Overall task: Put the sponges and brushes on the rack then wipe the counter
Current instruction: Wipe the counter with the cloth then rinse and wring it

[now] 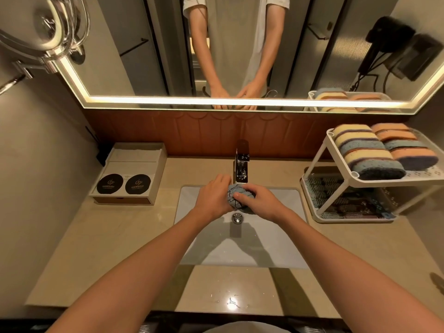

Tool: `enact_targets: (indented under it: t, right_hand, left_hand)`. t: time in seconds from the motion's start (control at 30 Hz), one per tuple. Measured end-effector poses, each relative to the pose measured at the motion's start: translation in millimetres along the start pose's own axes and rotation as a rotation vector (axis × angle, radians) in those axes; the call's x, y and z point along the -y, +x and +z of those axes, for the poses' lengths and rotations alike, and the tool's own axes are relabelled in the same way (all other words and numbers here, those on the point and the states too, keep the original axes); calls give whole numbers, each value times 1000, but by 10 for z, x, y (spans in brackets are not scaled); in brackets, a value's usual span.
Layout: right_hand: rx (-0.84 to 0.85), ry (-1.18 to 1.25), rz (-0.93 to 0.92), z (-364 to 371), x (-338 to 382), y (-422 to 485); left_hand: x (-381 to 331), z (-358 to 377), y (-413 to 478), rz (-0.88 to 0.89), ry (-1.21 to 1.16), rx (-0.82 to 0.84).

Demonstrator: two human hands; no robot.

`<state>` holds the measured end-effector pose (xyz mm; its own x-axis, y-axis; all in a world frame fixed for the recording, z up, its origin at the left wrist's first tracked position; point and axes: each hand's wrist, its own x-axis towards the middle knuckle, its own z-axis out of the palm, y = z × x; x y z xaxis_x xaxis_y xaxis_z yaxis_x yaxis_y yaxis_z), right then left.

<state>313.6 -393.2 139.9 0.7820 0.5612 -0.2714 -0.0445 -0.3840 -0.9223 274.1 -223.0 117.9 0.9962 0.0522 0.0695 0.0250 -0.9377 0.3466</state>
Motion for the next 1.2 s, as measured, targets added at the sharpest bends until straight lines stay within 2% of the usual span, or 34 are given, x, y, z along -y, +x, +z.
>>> enact_targets:
  t: [0.07,0.13,0.17,0.23,0.3,0.43,0.5,0.57,0.67,0.77,0.87,0.93,1.03,1.13,1.2]
  right_hand:
    - [-70,88,44,17,-11,19]
    - [-94,147,107,8,-14,38]
    - [-100,176,131,-5,-31,46]
    - [-137,290,137,-35,-51,42]
    - [-185,446,131,-69,-54,37]
    - [-122,712,135,-131,-43,28]
    - [-105,818,121,-165,-63,15]
    - [-107,780,126,-195,-66,-23]
    - [-146,385,98,-249,-46,-56]
    - [-102,34,9,-249,-26,-44]
    - [-28,-46,15,-202,-13,-44]
    - [28,36,6,-149,34,-68]
    - [-9,215,-53,-84,172,-108]
    - [-48,192,-128,-108,229,-93]
    - [-12,139,-106,-159,263,-78]
  left_hand:
    - [8,-31,1,-39,-21,41]
    - [33,-79,-8,-54,-79,154]
    - [57,-110,-20,-63,-192,219]
    - [104,-182,-62,-108,-575,296]
    - [148,-235,-94,-189,-907,278]
    - [43,-272,-59,-312,-1160,118]
    - [-43,-296,-30,-338,-1182,20]
    - [-66,-282,-23,-343,-1126,-62]
    - [-26,-215,-24,-331,-828,-235]
    - [-80,-253,-17,-343,-774,-325]
    - [-199,-313,25,-317,-832,-318]
    - [-265,-336,44,-281,-869,-279]
    - [-331,-397,74,-214,-932,-238]
    - [-354,-494,133,-149,-888,-203]
    - [-354,-532,174,-80,-818,-179]
